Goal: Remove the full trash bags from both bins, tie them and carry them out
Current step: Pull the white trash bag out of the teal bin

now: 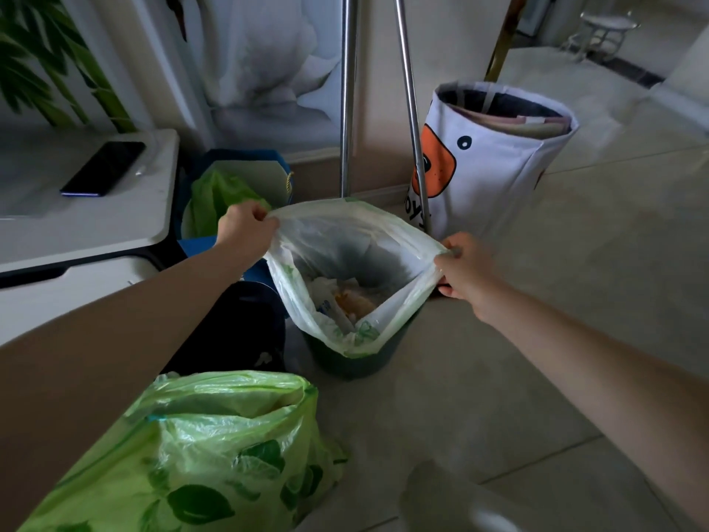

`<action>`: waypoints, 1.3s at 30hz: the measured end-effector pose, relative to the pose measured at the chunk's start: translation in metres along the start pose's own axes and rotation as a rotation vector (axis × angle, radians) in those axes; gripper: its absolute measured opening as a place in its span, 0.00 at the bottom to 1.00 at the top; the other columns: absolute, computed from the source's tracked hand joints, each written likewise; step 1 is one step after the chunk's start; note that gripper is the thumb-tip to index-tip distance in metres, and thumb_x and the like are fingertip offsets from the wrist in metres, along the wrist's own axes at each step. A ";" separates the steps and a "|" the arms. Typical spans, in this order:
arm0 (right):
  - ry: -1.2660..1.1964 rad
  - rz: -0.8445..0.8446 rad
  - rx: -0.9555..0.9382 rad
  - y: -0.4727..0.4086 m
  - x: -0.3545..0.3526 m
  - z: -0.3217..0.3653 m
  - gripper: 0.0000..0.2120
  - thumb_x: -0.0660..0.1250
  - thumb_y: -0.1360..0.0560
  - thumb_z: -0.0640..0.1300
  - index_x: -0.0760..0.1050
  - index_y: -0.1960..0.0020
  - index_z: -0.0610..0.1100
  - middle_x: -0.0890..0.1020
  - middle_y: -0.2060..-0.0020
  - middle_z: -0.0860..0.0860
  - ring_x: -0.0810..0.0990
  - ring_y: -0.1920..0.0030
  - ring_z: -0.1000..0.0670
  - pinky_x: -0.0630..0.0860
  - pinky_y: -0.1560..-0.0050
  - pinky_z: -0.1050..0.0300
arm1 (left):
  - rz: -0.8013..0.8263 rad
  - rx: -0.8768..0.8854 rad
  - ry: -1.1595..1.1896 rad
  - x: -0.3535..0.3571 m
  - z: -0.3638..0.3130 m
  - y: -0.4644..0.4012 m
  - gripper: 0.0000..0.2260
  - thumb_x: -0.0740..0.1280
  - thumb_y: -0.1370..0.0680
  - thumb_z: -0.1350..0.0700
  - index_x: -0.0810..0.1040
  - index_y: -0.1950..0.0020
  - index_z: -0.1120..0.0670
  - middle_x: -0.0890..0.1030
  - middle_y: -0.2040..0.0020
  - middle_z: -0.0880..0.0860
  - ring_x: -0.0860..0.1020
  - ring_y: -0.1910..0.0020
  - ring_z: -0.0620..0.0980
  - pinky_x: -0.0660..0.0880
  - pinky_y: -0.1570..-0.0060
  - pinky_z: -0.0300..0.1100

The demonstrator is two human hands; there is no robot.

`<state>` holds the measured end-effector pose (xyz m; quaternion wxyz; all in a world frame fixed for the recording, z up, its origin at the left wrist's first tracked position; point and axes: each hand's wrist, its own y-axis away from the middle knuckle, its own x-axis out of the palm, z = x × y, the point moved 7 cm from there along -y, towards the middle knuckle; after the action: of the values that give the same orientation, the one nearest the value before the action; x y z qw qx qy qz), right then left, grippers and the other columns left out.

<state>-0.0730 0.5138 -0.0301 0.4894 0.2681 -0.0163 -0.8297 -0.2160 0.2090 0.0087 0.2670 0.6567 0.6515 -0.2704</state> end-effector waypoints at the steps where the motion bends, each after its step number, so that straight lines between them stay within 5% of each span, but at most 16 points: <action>1: 0.038 -0.025 -0.023 0.003 -0.007 -0.002 0.08 0.57 0.25 0.38 0.68 0.48 0.46 0.75 0.56 0.48 0.77 0.57 0.48 0.79 0.64 0.56 | -0.001 -0.017 -0.008 -0.007 0.006 0.002 0.08 0.64 0.24 0.56 0.78 0.51 0.59 0.80 0.56 0.60 0.78 0.55 0.60 0.79 0.51 0.51; 5: 0.184 -0.169 -0.077 0.012 -0.037 -0.015 0.10 0.59 0.28 0.39 0.71 0.48 0.46 0.79 0.55 0.43 0.80 0.57 0.39 0.81 0.55 0.44 | -0.003 -0.087 -0.036 -0.032 0.034 0.012 0.07 0.63 0.25 0.57 0.79 0.55 0.58 0.82 0.57 0.62 0.81 0.59 0.60 0.80 0.57 0.48; 10: 0.047 -0.182 -0.022 0.018 -0.047 -0.035 0.15 0.64 0.28 0.38 0.72 0.42 0.44 0.78 0.52 0.43 0.78 0.62 0.44 0.79 0.64 0.50 | 0.095 -0.193 -0.108 -0.038 0.065 0.027 0.10 0.62 0.27 0.59 0.79 0.48 0.53 0.80 0.46 0.60 0.81 0.56 0.61 0.80 0.54 0.47; 15: -0.164 -0.014 0.362 0.039 -0.024 -0.067 0.19 0.68 0.28 0.49 0.70 0.41 0.42 0.75 0.59 0.47 0.76 0.63 0.48 0.76 0.70 0.55 | 0.289 -0.071 -0.318 -0.021 0.053 0.036 0.27 0.70 0.28 0.58 0.69 0.30 0.55 0.74 0.34 0.57 0.73 0.36 0.58 0.71 0.38 0.49; 18: -0.288 0.165 0.593 0.069 0.002 -0.079 0.22 0.67 0.28 0.57 0.66 0.43 0.46 0.75 0.53 0.43 0.76 0.61 0.45 0.79 0.68 0.51 | 0.330 0.044 -0.398 -0.008 0.032 0.034 0.32 0.71 0.30 0.57 0.65 0.27 0.55 0.70 0.30 0.57 0.69 0.32 0.57 0.69 0.35 0.49; 21: -0.331 0.291 0.692 0.089 0.030 -0.089 0.28 0.69 0.31 0.61 0.64 0.42 0.45 0.77 0.45 0.40 0.79 0.56 0.42 0.79 0.60 0.46 | 0.306 0.162 -0.411 0.011 0.003 0.031 0.31 0.70 0.30 0.56 0.66 0.28 0.55 0.73 0.32 0.56 0.71 0.34 0.57 0.70 0.38 0.48; 25: -0.325 0.418 0.709 0.099 0.062 -0.093 0.32 0.72 0.35 0.62 0.68 0.40 0.44 0.80 0.48 0.41 0.82 0.55 0.40 0.81 0.57 0.45 | 0.312 0.232 -0.393 0.044 -0.029 0.023 0.28 0.68 0.28 0.56 0.67 0.29 0.54 0.74 0.34 0.56 0.73 0.37 0.56 0.73 0.41 0.49; 28: -0.335 0.479 0.688 0.099 0.075 -0.088 0.25 0.72 0.32 0.56 0.69 0.44 0.43 0.80 0.48 0.42 0.82 0.55 0.41 0.80 0.52 0.43 | 0.335 0.248 -0.426 0.068 -0.039 0.013 0.28 0.68 0.27 0.53 0.65 0.28 0.53 0.74 0.34 0.56 0.74 0.38 0.56 0.74 0.42 0.50; 34: -0.404 0.535 0.636 0.094 0.087 -0.086 0.13 0.64 0.24 0.39 0.69 0.40 0.42 0.80 0.52 0.43 0.83 0.57 0.45 0.80 0.57 0.45 | 0.409 0.314 -0.460 0.099 -0.044 0.008 0.31 0.71 0.28 0.48 0.66 0.28 0.53 0.75 0.35 0.56 0.75 0.39 0.56 0.73 0.41 0.49; 39: -0.438 0.444 0.562 0.083 0.082 -0.082 0.10 0.60 0.23 0.34 0.68 0.43 0.41 0.78 0.57 0.45 0.81 0.61 0.49 0.81 0.61 0.51 | 0.457 0.328 -0.556 0.095 -0.039 0.009 0.12 0.68 0.27 0.51 0.81 0.47 0.55 0.80 0.57 0.53 0.78 0.58 0.53 0.77 0.57 0.47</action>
<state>0.0005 0.4229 -0.1108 0.5492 0.1985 -0.4031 -0.7047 -0.2065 0.3039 -0.0305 0.3782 0.7203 0.3396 -0.4720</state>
